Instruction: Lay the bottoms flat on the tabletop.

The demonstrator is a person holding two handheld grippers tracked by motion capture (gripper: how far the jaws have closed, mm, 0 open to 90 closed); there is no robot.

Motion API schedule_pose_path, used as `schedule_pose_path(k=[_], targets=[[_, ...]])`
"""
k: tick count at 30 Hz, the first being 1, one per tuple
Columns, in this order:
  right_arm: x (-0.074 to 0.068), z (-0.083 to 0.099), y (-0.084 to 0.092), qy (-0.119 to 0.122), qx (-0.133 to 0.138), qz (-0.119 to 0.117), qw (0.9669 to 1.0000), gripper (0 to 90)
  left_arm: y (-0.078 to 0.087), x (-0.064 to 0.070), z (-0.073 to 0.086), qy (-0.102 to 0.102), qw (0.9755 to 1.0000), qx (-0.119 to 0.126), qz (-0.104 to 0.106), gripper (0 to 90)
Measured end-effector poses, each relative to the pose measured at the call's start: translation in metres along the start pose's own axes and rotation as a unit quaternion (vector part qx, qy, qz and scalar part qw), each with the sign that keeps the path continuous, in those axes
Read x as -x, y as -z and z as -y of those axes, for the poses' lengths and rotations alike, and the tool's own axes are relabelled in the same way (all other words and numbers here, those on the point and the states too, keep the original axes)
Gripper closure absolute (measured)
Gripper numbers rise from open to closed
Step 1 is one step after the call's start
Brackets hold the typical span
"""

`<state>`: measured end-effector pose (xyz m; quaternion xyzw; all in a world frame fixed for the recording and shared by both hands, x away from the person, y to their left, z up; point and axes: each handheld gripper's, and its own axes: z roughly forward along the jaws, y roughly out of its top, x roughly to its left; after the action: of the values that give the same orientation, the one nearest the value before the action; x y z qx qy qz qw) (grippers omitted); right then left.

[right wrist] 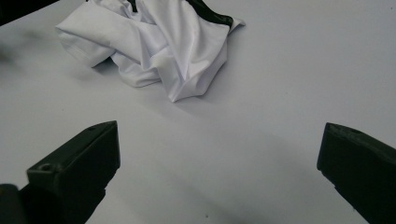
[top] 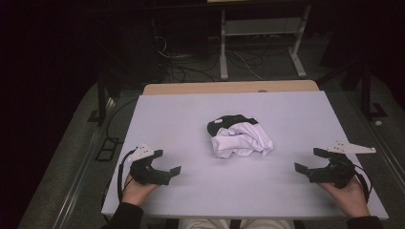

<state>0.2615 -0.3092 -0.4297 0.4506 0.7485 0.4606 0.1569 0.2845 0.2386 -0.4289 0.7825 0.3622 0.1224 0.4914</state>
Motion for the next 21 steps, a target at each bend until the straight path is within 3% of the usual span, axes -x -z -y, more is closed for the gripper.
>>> schedule_pose_path(k=[21], targets=[[-0.0011,-0.0009,0.002,0.002,0.003,-0.003,1.0,0.0,0.0005,0.0016,-0.0012,-0.003,1.0,0.003,0.001,0.0]])
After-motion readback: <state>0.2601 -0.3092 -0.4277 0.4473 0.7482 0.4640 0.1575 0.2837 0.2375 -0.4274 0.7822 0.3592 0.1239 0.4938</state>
